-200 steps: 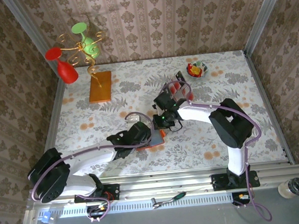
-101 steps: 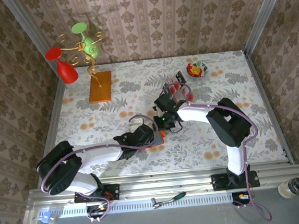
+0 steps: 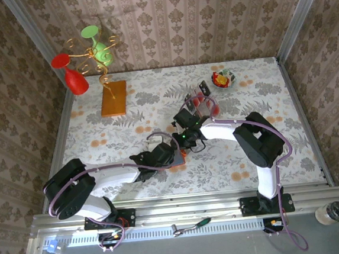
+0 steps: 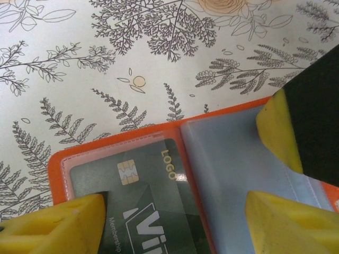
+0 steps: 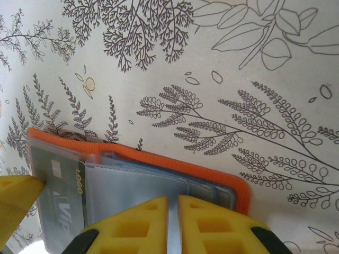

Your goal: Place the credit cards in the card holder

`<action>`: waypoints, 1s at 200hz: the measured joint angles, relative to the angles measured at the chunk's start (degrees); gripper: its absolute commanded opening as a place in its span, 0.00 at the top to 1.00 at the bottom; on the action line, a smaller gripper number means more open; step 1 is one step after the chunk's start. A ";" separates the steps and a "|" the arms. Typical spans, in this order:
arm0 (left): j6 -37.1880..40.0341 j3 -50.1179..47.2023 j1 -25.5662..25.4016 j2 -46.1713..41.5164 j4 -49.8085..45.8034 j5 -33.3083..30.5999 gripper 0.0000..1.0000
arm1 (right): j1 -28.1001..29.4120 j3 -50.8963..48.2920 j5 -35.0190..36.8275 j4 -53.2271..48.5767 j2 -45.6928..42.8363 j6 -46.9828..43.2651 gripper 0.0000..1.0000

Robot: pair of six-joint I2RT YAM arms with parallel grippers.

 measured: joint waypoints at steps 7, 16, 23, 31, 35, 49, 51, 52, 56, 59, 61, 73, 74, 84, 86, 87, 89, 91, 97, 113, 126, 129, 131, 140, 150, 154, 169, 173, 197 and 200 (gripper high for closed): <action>0.20 0.00 0.00 0.37 -0.11 -0.09 0.30 | 0.00 0.00 0.00 0.00 0.00 0.09 0.85; 0.39 0.00 0.00 0.94 -0.31 -0.15 0.31 | 0.00 0.00 -0.02 0.00 0.00 0.20 0.85; 0.61 0.00 0.00 1.40 -0.31 -0.26 0.32 | 0.00 -0.04 -0.02 0.02 0.00 0.26 0.85; 0.76 0.00 0.00 1.86 -0.26 -0.33 0.33 | 0.00 -0.11 -0.04 0.04 0.00 0.42 0.84; 0.92 0.00 0.00 1.99 -0.26 -0.42 0.34 | 0.00 -0.15 -0.07 0.07 0.00 0.44 0.84; 1.36 0.02 -0.02 2.32 -0.17 -0.74 0.35 | 0.00 -0.17 -0.26 0.15 0.00 0.81 0.83; 1.36 0.02 -0.04 2.36 -0.17 -0.79 0.35 | 0.00 -0.17 -0.28 0.15 0.00 0.83 0.83; 1.40 0.02 -0.04 2.38 -0.17 -0.81 0.35 | 0.00 -0.17 -0.31 0.15 0.00 0.83 0.82; 1.46 0.04 -0.04 2.43 -0.17 -0.87 0.36 | 0.00 -0.17 -0.44 0.17 0.00 0.87 0.81; 1.49 0.07 -0.04 2.45 -0.13 -0.94 0.36 | 0.00 -0.17 -0.46 0.17 0.00 0.92 0.80; 1.51 0.07 -0.04 2.49 -0.13 -0.94 0.36 | 0.00 -0.17 -0.52 0.17 0.00 0.90 0.80; 1.60 0.07 -0.04 2.67 0.09 -1.09 0.37 | -0.02 -0.17 -0.74 0.15 -0.20 1.09 0.74; 1.62 0.07 -0.04 2.67 0.11 -1.14 0.37 | -0.02 -0.17 -0.76 0.15 -0.22 1.03 0.74; 1.64 0.07 -0.04 2.69 0.22 -1.20 0.38 | -0.20 -0.22 -0.85 0.07 -0.66 1.40 0.68; 1.64 0.07 -0.04 2.69 0.22 -1.22 0.38 | -0.24 -0.22 -0.87 0.00 -0.81 1.27 0.68; 1.64 0.07 -0.04 2.69 0.20 -1.29 0.38 | -0.26 -0.24 -0.87 -0.02 -0.90 1.14 0.67; 1.64 0.07 -0.04 2.69 0.22 -1.33 0.38 | -0.31 -0.28 -0.87 -0.04 -1.03 1.36 0.66; 1.64 0.07 -0.04 2.69 0.22 -1.33 0.38 | -0.35 -0.33 -0.85 -0.07 -1.22 1.44 0.66; 1.64 0.07 -0.04 2.69 0.22 -1.36 0.38 | -0.46 -0.46 -0.85 -0.09 -1.70 1.53 0.64; 1.64 0.07 -0.07 2.69 0.22 -1.40 0.38 | -0.96 -0.81 -0.83 -0.24 -3.17 1.44 0.61; 1.64 0.07 -0.07 2.69 0.22 -1.40 0.38 | -1.36 -0.90 -0.83 -0.24 -4.00 1.49 0.60; 1.62 0.07 -0.07 2.69 0.24 -1.42 0.38 | -1.42 -0.90 -0.83 -0.22 -4.15 1.46 0.60; 1.64 0.07 -0.07 2.69 0.24 -1.42 0.38 | -1.46 -0.90 -0.85 -0.22 -4.17 1.49 0.60; 1.64 0.07 -0.09 2.69 0.24 -1.42 0.38 | -1.57 -0.90 -0.85 -0.24 -4.24 1.49 0.60; 1.64 0.04 -0.11 2.69 0.24 -1.49 0.38 | -1.68 -0.98 -0.85 -0.24 -4.22 1.49 0.60; 1.64 0.04 -0.11 2.69 0.24 -1.51 0.38 | -1.68 -1.05 -0.87 -0.24 -4.22 1.51 0.60; 1.64 0.04 -0.11 2.69 0.24 -1.57 0.38 | -1.68 -1.18 -0.92 -0.15 -4.13 1.70 0.60; 1.64 0.04 -0.11 2.69 0.26 -1.55 0.38 | -1.68 -1.22 -0.98 -0.04 -4.07 1.73 0.60; 1.64 0.04 -0.11 2.69 0.26 -1.57 0.38 | -1.68 -1.25 -1.36 0.09 -3.17 2.36 0.61; 1.64 0.04 -0.11 2.69 0.26 -1.57 0.38 | -1.66 -1.25 -1.38 0.11 -3.04 2.36 0.61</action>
